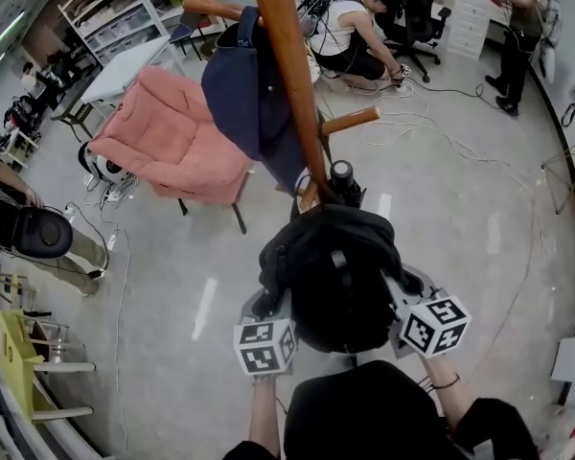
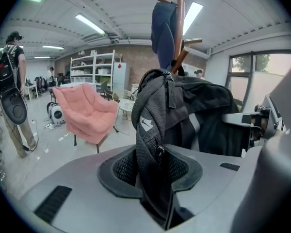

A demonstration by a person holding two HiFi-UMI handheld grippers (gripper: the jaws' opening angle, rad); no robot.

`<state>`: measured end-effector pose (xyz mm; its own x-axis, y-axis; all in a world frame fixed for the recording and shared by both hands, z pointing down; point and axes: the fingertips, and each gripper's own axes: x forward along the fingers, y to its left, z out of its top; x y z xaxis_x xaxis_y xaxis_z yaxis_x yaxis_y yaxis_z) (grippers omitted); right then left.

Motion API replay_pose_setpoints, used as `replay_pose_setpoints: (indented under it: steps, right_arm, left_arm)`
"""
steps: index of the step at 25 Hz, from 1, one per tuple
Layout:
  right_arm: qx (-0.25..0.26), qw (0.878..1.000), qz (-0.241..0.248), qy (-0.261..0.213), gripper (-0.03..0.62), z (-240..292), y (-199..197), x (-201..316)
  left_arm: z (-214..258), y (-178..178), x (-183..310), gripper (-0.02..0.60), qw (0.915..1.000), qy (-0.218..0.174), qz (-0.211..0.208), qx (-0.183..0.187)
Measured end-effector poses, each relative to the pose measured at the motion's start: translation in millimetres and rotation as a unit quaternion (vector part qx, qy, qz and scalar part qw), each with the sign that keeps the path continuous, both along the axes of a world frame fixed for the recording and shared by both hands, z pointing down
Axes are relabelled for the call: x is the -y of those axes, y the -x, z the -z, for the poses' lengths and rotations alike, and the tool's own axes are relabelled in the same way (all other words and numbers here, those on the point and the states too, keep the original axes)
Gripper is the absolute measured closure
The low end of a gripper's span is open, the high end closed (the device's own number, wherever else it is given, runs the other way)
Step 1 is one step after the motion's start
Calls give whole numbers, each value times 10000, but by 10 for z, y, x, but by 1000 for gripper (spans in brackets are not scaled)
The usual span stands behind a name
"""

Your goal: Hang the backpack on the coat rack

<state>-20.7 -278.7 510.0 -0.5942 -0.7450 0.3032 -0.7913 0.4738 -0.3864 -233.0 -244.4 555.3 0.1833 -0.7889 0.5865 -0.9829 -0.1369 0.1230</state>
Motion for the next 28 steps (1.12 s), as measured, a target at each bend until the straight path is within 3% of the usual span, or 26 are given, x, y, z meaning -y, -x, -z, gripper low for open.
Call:
replay_pose_setpoints:
  steps: [28]
  right_arm:
    - [-221, 9995, 49, -207, 563, -322, -7, 191]
  left_arm:
    - [-369, 8, 244, 463, 9998, 42, 129, -113]
